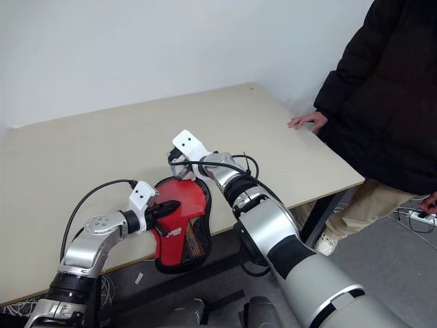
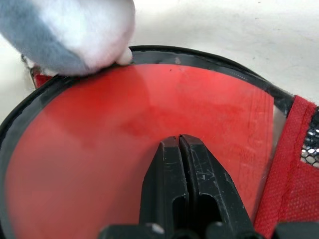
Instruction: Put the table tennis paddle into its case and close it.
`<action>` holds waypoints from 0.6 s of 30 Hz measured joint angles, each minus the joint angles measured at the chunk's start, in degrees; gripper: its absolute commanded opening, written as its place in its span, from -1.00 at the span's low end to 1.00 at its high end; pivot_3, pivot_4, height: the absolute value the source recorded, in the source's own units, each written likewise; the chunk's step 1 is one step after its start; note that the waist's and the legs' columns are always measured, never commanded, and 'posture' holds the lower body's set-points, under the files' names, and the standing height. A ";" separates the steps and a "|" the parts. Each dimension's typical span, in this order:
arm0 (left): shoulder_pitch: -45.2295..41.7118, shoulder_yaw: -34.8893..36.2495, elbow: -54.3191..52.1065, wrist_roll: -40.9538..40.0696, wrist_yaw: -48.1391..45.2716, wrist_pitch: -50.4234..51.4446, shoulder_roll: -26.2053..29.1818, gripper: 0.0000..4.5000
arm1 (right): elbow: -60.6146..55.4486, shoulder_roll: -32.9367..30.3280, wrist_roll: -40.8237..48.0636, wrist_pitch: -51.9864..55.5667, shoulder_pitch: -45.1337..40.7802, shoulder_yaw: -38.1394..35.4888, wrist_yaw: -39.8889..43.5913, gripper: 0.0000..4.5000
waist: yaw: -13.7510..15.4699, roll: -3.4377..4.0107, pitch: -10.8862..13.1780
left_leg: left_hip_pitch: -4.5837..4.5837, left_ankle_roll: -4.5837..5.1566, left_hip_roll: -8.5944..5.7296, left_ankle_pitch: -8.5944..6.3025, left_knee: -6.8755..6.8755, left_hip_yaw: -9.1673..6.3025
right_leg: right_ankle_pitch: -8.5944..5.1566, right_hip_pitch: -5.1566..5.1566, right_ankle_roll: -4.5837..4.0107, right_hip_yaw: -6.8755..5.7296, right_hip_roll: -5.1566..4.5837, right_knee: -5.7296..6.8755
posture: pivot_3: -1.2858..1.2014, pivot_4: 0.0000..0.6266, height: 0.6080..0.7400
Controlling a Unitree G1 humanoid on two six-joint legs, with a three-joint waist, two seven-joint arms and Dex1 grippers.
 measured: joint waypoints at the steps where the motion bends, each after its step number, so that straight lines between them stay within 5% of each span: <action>1: -0.03 0.00 0.02 0.00 -0.08 -0.01 0.00 -1.00 | 0.04 0.00 -0.09 -0.11 0.00 0.00 -0.40 -0.98 | 0.00 0.00 0.00 | 0.00 0.00 0.00 0.00 0.00 0.00 | 0.00 0.00 0.00 0.00 0.00 0.00 | 0.03 -1.00 1.00; 18: -1.65 -0.23 2.12 0.01 -2.29 -0.27 -0.41 -1.00 | 0.19 -0.02 -6.19 -2.34 0.01 5.57 -3.61 -0.98 | 0.32 0.00 0.00 | 0.00 0.00 -0.01 0.00 0.01 0.01 | 0.00 0.01 0.00 0.00 0.00 0.00 | 0.03 -1.00 1.00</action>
